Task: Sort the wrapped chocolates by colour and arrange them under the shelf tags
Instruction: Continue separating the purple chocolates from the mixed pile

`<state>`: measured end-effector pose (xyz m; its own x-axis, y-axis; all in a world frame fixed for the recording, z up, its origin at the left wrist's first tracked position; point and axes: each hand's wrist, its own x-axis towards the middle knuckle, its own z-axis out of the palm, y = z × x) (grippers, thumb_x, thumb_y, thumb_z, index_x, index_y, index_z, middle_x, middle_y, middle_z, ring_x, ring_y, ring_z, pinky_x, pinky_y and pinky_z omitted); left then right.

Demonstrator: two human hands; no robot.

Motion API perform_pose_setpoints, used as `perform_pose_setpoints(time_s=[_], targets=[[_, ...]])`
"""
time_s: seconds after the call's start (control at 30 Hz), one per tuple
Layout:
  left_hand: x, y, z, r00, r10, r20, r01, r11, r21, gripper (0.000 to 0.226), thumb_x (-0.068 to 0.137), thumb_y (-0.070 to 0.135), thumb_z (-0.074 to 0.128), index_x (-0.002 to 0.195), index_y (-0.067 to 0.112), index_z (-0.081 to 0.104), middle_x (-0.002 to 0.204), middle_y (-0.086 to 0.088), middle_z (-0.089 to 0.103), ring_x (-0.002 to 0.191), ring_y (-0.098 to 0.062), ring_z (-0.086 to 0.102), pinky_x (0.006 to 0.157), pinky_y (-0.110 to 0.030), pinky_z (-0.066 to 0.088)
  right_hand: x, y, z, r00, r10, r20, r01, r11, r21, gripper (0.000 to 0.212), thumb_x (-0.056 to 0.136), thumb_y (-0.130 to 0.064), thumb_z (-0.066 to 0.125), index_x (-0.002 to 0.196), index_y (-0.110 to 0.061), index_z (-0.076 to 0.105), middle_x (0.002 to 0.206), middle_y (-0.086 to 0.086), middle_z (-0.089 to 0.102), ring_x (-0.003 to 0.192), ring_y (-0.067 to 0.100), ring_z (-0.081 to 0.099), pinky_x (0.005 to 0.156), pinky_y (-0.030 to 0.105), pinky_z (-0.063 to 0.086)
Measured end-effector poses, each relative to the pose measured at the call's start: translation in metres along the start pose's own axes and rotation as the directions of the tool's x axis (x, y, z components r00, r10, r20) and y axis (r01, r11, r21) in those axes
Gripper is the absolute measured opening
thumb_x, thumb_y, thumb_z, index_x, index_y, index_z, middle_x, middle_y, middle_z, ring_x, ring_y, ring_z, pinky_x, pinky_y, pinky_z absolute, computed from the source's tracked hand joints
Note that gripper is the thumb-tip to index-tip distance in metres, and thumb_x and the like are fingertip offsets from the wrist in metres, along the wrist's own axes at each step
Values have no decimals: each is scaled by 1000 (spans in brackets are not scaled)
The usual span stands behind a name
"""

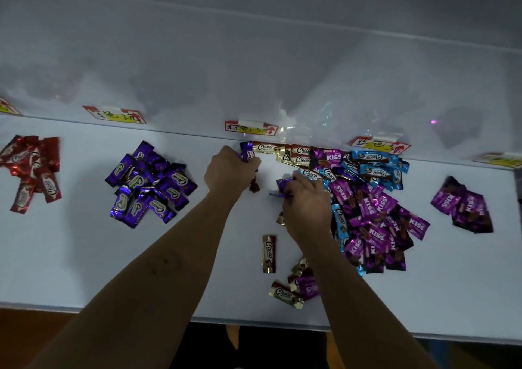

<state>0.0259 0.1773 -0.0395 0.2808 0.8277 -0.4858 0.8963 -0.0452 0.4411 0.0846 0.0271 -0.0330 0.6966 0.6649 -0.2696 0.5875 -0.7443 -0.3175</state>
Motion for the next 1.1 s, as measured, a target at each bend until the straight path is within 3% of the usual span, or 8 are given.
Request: perform_pose_setpoints(time_s=[0.17, 0.3, 0.47, 0.57, 0.77, 0.87, 1.0, 1.1], targets=[[1, 0, 4, 993, 53, 109, -48, 998, -43, 27, 78, 30, 66, 91, 8, 59, 81, -7, 62, 76, -25, 61, 61, -27, 40, -3, 4, 9, 990, -50, -136, 51, 999, 8, 20, 76, -5, 69, 96, -8, 70, 96, 9, 69, 91, 34, 60, 80, 43, 47], [-4, 3, -12, 981, 163, 109, -154, 984, -94, 22, 84, 25, 61, 69, 13, 53, 63, -1, 54, 63, -19, 53, 50, -23, 32, 7, 6, 8, 988, -32, -150, 35, 999, 17, 28, 86, -18, 66, 112, -10, 63, 102, 8, 64, 95, 28, 57, 80, 37, 41], [-28, 0, -37, 962, 250, 109, -235, 962, -137, 18, 89, 21, 54, 80, 7, 49, 67, 0, 49, 60, -15, 44, 52, -24, 33, 8, 3, -2, 999, -49, -13, 48, 997, -55, 29, 95, -25, 52, 117, -12, 65, 111, 9, 57, 105, 26, 46, 87, 37, 35], [-52, -12, -54, 952, 238, 192, -187, 950, -250, 18, 90, 20, 56, 80, 9, 46, 71, -3, 51, 62, -17, 44, 54, -26, 35, -3, -5, -18, 999, -37, -20, 39, 996, 76, 22, 94, -24, 55, 110, -14, 66, 108, 6, 61, 102, 25, 52, 89, 39, 42], [-105, -49, -97, 965, 144, 220, -30, 892, -452, 15, 96, 13, 46, 109, 19, 44, 79, -5, 64, 62, -11, 53, 57, -23, 42, -37, -35, -58, 993, -100, 64, 84, 972, 218, 15, 96, -27, 52, 104, -19, 62, 81, -1, 61, 70, 17, 56, 61, 30, 41], [-117, -77, -118, 981, 95, 167, 6, 854, -520, 10, 96, 13, 44, 97, 19, 52, 70, -2, 54, 60, -12, 47, 54, -25, 39, -46, -65, -67, 976, -197, 95, 165, 948, 271, 16, 96, -28, 53, 106, -20, 63, 83, -1, 61, 73, 19, 56, 61, 29, 37], [-116, -114, -138, 977, -8, 214, 139, 785, -604, 25, 97, 38, 43, 90, 18, 55, 67, 5, 42, 58, -11, 33, 52, -27, 26, -55, -100, -65, 966, -238, 100, 202, 938, 283, 17, 94, -28, 54, 106, -21, 64, 94, 3, 62, 82, 21, 55, 66, 31, 39], [-96, -135, -156, 972, -53, 229, 198, 707, -679, 23, 98, 29, 38, 85, 16, 53, 67, 0, 40, 59, -12, 31, 54, -26, 22, -51, -128, -55, 973, -218, 75, 190, 943, 272, 20, 93, -28, 57, 109, -21, 65, 101, 3, 60, 90, 21, 55, 68, 29, 36]])
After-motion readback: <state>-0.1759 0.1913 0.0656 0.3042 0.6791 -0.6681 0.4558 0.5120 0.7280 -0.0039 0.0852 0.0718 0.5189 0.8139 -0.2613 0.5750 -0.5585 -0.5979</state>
